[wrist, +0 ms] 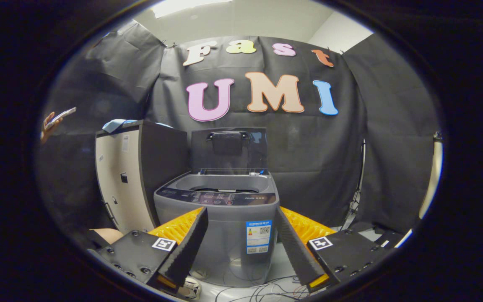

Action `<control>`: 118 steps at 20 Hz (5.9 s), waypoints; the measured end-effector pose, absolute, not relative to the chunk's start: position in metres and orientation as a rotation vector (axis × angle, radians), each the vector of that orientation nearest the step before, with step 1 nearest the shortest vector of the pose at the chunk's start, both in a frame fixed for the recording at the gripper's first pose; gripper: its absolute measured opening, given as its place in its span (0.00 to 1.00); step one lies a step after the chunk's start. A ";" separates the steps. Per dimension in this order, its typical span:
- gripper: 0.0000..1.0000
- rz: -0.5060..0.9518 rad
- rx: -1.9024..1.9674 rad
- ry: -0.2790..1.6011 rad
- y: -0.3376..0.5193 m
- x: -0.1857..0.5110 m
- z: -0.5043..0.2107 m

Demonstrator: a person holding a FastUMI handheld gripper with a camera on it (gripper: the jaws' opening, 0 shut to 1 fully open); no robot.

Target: Put the clothes into the washing machine and then close the washing machine lid.

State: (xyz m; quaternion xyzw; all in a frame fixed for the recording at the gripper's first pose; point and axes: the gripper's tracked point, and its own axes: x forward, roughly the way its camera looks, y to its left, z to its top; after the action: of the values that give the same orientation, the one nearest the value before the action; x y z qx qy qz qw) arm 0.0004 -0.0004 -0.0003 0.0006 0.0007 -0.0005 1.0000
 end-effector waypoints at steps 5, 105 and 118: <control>0.99 -0.004 0.002 0.002 -0.001 0.001 -0.001; 0.03 0.338 0.001 0.396 0.477 0.270 0.222; 0.03 -0.130 -0.119 0.228 0.453 0.274 0.251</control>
State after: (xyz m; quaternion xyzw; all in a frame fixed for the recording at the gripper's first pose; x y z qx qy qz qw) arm 0.2740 0.4530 0.2506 -0.0595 0.1137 -0.0648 0.9896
